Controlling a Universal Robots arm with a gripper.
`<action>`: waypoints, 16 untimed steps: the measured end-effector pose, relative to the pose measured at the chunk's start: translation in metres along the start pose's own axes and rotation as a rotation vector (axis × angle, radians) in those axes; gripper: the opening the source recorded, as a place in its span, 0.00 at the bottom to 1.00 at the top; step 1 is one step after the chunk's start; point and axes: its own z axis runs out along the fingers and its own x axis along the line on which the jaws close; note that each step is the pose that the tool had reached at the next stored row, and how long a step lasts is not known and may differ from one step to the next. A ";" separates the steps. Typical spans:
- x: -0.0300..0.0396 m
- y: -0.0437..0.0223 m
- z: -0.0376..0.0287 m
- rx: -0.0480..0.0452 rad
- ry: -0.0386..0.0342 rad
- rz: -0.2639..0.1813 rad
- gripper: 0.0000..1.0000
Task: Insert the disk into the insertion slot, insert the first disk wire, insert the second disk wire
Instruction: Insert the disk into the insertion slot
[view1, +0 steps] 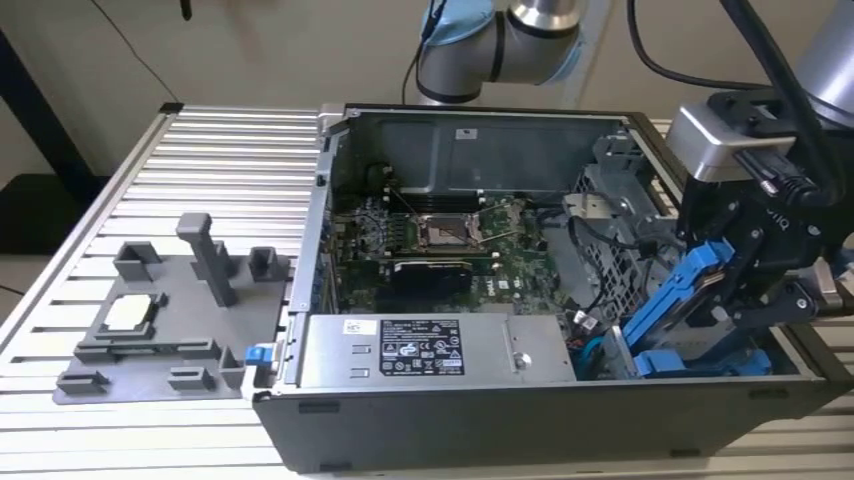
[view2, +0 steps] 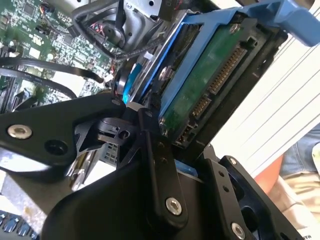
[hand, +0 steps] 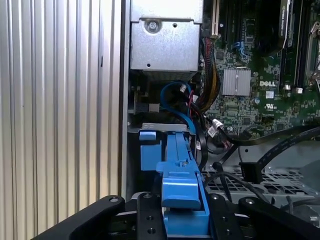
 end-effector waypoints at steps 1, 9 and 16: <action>0.0000 0.0000 0.0007 0.0000 0.0002 0.000 0.33; 0.0000 0.0001 0.0013 0.0000 0.0002 0.000 0.34; -0.0001 0.0001 0.0013 0.0000 0.0002 0.000 0.41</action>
